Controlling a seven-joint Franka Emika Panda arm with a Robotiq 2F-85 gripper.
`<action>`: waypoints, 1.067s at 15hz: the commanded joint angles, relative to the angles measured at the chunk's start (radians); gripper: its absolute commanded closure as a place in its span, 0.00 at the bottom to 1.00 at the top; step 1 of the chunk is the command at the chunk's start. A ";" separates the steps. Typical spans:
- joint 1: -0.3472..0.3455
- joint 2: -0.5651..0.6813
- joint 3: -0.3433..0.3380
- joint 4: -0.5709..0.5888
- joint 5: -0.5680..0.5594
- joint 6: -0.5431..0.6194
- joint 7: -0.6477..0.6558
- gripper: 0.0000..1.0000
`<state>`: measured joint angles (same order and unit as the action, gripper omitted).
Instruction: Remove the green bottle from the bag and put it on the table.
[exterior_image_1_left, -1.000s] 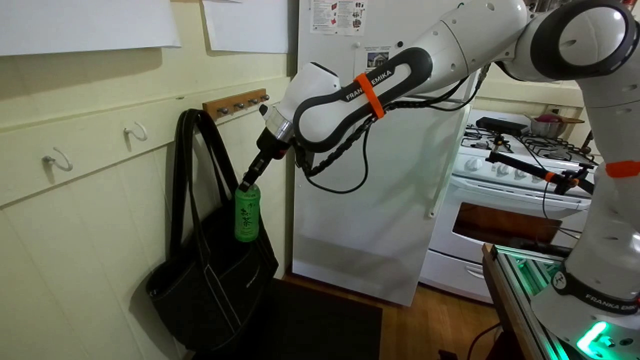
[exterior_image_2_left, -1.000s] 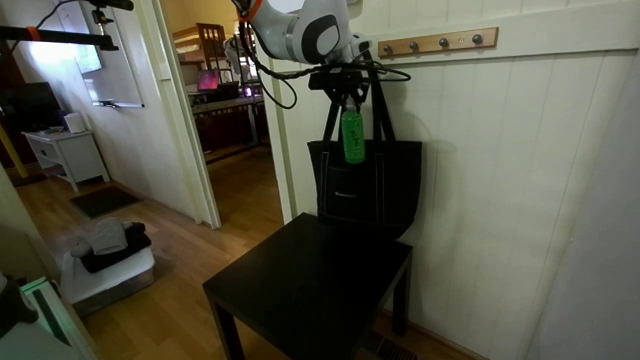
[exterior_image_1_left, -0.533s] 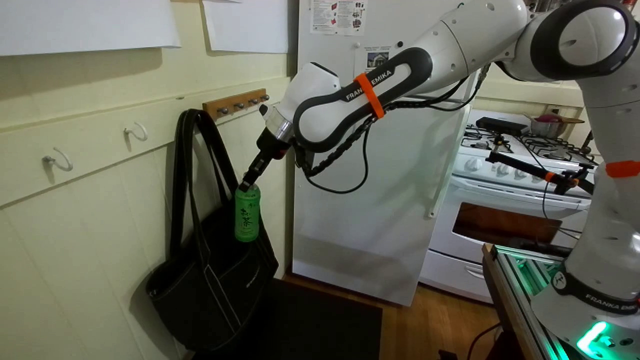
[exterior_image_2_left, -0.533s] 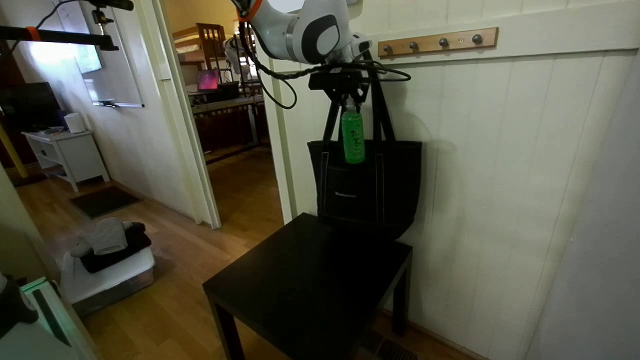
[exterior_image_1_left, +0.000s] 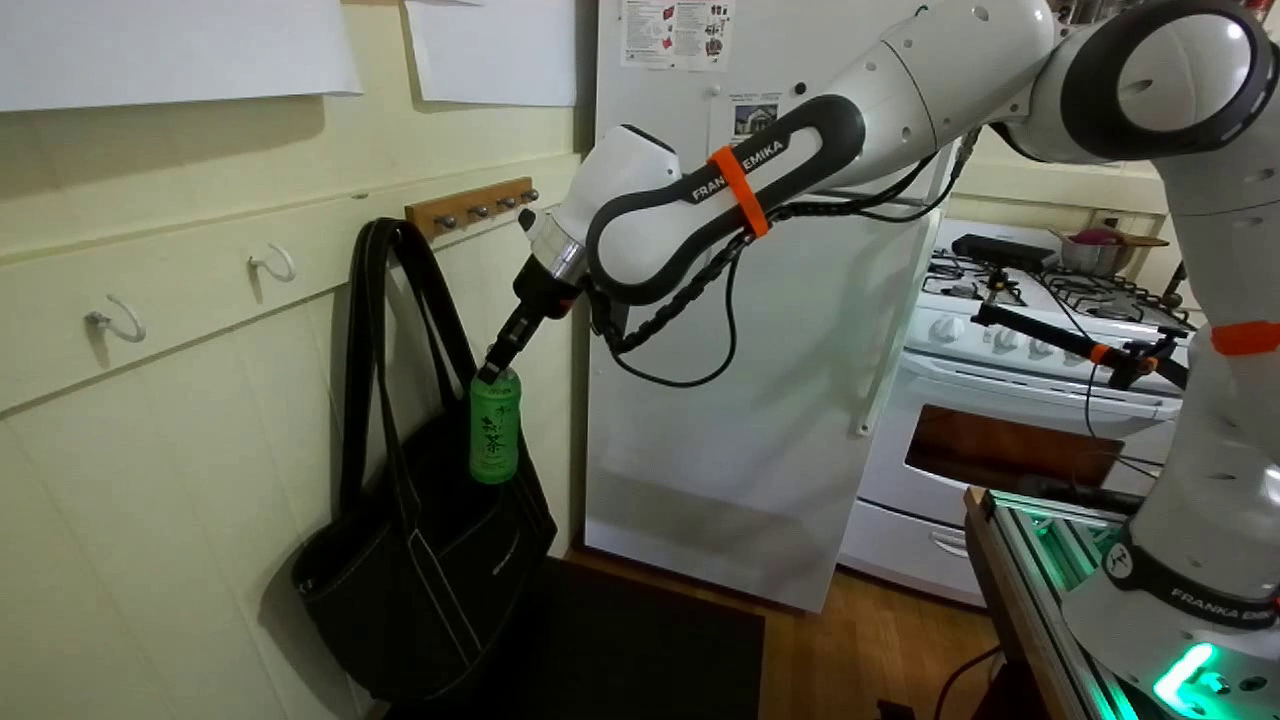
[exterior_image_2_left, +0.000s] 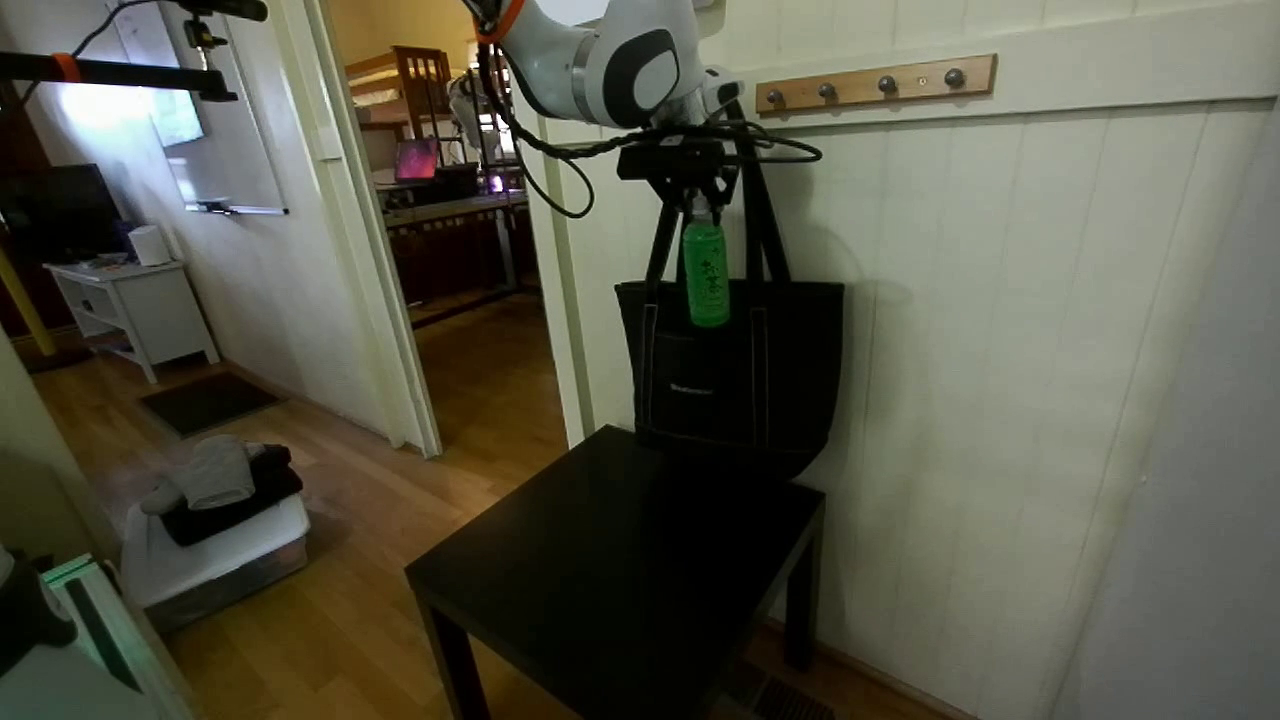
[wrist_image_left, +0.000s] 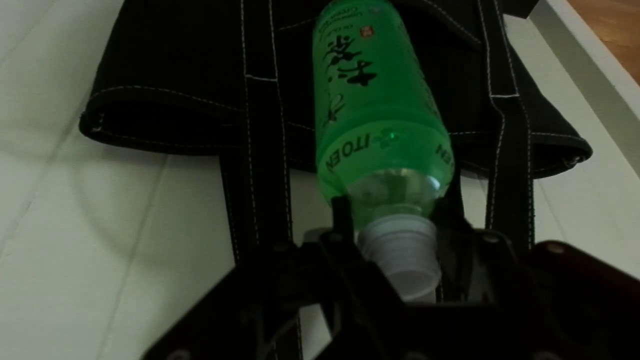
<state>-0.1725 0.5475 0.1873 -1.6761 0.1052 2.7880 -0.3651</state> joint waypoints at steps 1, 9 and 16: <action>0.005 0.000 -0.005 0.001 0.001 -0.001 0.002 0.57; -0.001 -0.034 0.042 -0.050 0.011 -0.002 -0.027 0.57; 0.056 -0.067 0.005 -0.123 -0.009 0.011 0.043 0.82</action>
<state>-0.1611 0.5141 0.2252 -1.7394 0.1059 2.7864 -0.3795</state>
